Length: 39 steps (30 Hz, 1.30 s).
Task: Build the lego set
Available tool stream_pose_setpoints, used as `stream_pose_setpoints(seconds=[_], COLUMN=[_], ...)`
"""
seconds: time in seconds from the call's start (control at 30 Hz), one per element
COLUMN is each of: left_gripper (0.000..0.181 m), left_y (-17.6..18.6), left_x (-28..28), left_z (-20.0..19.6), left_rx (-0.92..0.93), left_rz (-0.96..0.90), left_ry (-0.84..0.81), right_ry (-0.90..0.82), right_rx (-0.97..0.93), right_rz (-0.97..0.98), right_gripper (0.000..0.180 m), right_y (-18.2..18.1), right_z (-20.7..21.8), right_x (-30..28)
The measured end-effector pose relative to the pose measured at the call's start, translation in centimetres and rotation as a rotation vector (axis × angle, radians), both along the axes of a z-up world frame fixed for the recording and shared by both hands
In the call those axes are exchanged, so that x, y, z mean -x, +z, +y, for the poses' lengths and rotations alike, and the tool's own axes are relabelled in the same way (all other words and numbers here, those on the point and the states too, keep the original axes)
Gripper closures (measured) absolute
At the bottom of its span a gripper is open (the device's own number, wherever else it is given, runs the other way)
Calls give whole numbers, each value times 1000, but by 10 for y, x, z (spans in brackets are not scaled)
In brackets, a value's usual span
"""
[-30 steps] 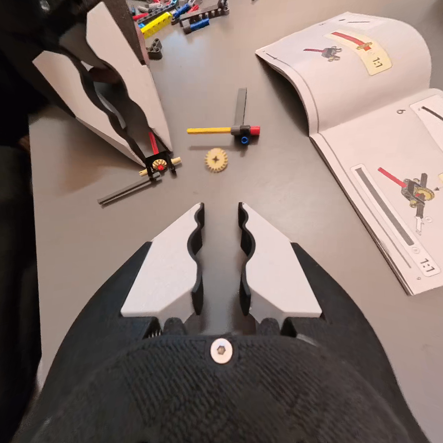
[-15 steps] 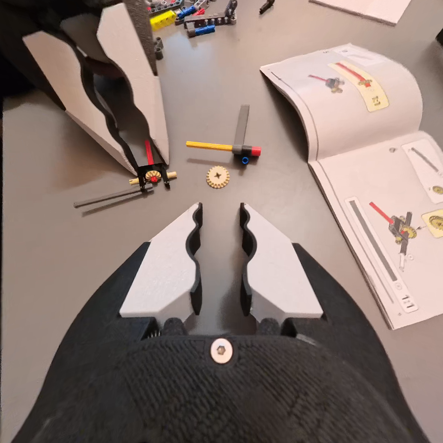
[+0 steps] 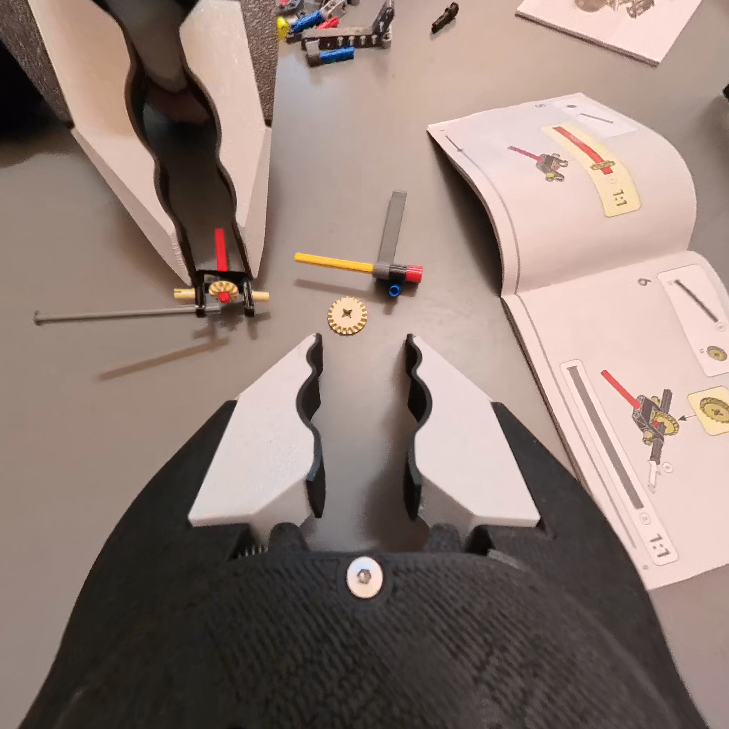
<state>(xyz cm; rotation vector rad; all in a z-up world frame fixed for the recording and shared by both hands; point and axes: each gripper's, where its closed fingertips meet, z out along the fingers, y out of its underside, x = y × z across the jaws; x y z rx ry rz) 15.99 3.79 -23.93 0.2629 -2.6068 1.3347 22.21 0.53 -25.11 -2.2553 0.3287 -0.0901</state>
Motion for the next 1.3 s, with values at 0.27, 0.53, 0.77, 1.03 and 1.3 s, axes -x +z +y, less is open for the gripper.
stream_pose_setpoints(seconds=[0.27, 0.53, 0.77, 1.03, 1.3], left_gripper=[159, 159, 159, 155, 144], left_y=[6, 1, -13, -12, 5], left_x=[0, -5, -9, -10, -11], left_z=[1, 9, 17, 19, 23], left_rx=[28, -24, -126, -112, -30], left_rz=[-180, -312, -443, -495, -447], left_ry=[-6, 9, -35, -24, 50], right_ry=[-112, -78, -85, -59, -15], right_rx=[-103, -68, -11, 1, -13], right_rz=[213, 158, 40, -18, -165], right_gripper=[144, 151, 165, 165, 174], right_y=[5, 2, -1, 1, 9], right_z=[5, 12, 13, 11, 14], right_x=[-4, 2, 4, 19, 33])
